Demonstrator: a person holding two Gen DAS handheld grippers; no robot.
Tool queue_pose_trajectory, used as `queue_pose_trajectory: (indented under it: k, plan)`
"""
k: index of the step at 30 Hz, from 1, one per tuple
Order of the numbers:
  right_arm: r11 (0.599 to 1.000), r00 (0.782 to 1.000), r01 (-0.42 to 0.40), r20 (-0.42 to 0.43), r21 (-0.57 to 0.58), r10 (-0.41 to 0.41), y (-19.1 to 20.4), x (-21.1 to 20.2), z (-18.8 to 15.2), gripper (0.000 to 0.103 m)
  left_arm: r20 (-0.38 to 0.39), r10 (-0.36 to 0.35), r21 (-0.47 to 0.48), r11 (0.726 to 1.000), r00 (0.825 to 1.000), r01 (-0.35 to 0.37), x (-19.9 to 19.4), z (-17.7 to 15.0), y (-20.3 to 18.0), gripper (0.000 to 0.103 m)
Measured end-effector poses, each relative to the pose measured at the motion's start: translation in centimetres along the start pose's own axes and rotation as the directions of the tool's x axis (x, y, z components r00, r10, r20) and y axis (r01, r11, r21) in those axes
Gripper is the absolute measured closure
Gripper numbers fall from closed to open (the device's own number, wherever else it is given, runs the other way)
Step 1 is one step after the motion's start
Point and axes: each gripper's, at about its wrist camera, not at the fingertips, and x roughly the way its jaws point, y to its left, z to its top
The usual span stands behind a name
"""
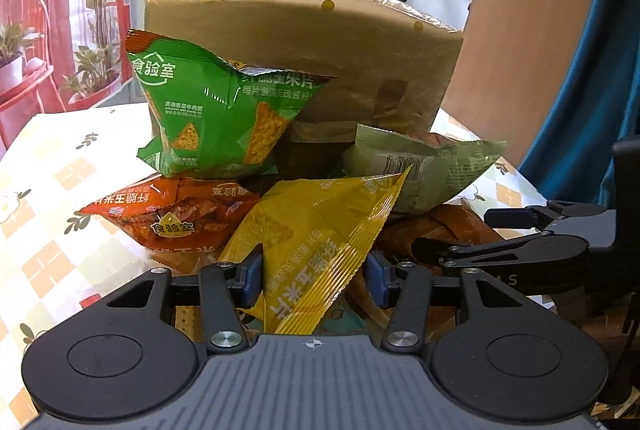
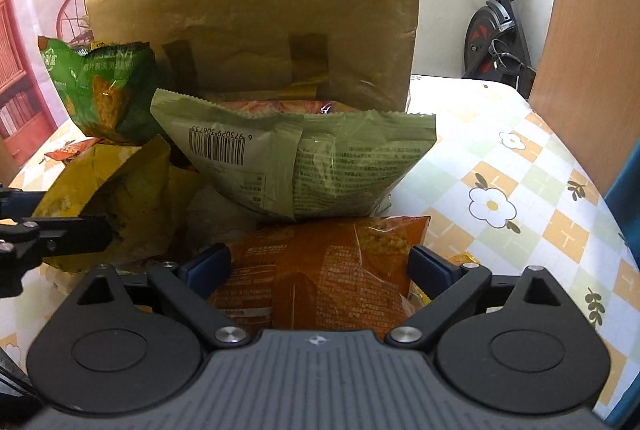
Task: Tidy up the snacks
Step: 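Grasp the orange corn-chip bag with the right tool while the left grasps the yellow bag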
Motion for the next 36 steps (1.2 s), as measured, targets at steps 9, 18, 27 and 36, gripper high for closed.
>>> queue_pose_trajectory:
  k: [9, 18, 27, 36]
  plan:
    - [1.0, 0.999, 0.027, -0.028, -0.007, -0.027, 0.1, 0.8, -0.4, 0.001, 0.003, -0.008, -0.018, 1.0, 1.0, 0.008, -0.4, -0.1, 0.4, 0.05]
    - [0.999, 0.999, 0.011, -0.035, -0.049, -0.013, 0.0, 1.5, -0.4, 0.006, 0.021, -0.025, -0.016, 1.0, 0.999, 0.025, -1.0, 0.0, 0.4, 0.051]
    - [0.999, 0.999, -0.034, -0.036, -0.021, 0.033, -1.5, 0.2, -0.4, 0.017, 0.054, -0.037, 0.002, 0.999, 0.998, 0.037, -1.8, 0.3, 0.1, 0.051]
    - [1.0, 1.0, 0.009, 0.012, -0.021, -0.009, -3.4, -2.1, 0.6, 0.017, 0.096, -0.045, 0.01, 0.999, 0.994, 0.044, -2.3, 0.4, -0.5, 0.051]
